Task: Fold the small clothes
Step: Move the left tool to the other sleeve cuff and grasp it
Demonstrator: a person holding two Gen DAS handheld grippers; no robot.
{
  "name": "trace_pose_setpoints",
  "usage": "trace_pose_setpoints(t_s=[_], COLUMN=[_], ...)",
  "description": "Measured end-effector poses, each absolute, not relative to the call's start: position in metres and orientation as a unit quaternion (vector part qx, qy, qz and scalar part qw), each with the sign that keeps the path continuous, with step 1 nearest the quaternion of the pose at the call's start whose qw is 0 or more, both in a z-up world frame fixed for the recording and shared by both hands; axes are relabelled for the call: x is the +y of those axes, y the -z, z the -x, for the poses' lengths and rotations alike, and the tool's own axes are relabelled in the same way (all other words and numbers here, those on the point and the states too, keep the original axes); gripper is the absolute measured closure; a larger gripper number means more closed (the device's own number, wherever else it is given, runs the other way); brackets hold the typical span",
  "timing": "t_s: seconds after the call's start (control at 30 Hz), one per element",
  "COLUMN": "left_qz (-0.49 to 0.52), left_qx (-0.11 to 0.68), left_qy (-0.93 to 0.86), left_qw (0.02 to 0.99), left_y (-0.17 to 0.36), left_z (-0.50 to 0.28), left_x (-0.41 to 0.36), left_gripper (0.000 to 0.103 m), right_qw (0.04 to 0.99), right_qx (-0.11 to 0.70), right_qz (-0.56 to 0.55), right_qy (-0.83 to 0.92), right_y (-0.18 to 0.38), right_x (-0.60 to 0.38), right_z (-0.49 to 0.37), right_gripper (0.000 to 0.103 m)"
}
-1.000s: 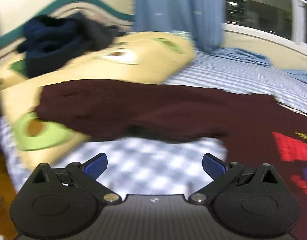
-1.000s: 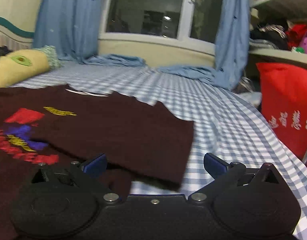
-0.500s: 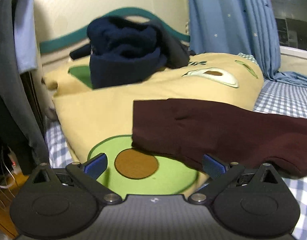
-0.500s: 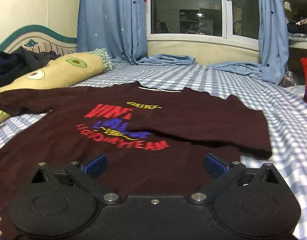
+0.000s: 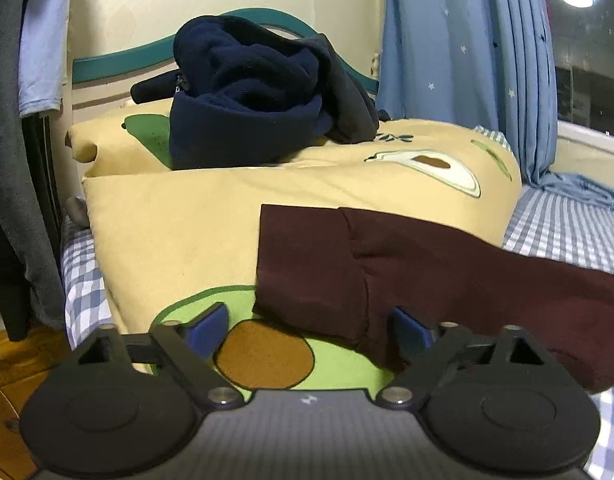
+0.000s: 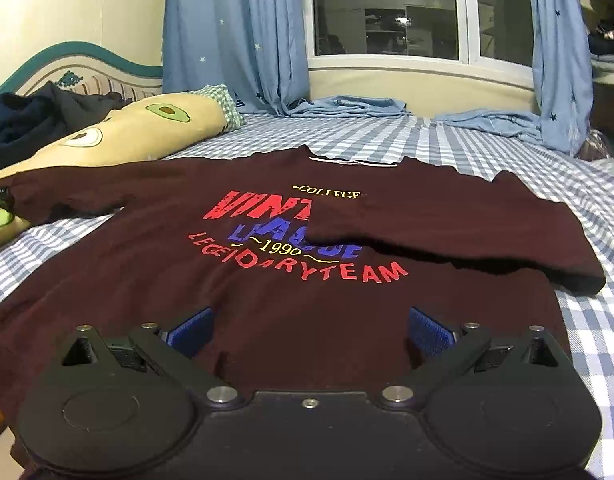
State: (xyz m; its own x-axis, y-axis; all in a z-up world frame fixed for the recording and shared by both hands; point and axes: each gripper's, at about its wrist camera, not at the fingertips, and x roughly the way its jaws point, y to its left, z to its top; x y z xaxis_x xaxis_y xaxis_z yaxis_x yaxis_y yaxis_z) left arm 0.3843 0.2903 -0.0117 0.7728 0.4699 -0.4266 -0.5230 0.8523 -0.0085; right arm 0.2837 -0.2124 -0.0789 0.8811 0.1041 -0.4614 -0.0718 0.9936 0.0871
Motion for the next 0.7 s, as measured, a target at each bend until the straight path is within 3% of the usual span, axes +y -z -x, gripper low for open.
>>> trace_pose_setpoints(t_s=[0.23, 0.3, 0.33, 0.7], left_qz=[0.057, 0.052, 0.048, -0.025], left_qx=[0.209, 0.209, 0.208, 0.156], left_qy=[-0.278, -0.281, -0.277, -0.283], left_qw=[0.936, 0.935, 0.937, 0.946], left_y=[0.009, 0.006, 0.004, -0.044], left_z=[-0.389, -0.391, -0.392, -0.411], left_x=[0.283, 0.278, 0.276, 0.228], left_gripper=[0.04, 0.054, 0.072, 0.083], right_qw=[0.968, 0.967, 0.968, 0.968], right_qx=[0.244, 0.244, 0.244, 0.237], right_qz=[-0.05, -0.054, -0.053, -0.073], right_qy=[-0.039, -0.039, -0.039, -0.038], right_y=[0.081, 0.082, 0.082, 0.084], right_x=[-0.217, -0.219, -0.219, -0.233], right_z=[-0.285, -0.283, -0.283, -0.277], right_gripper=[0.0, 0.0, 0.0, 0.0])
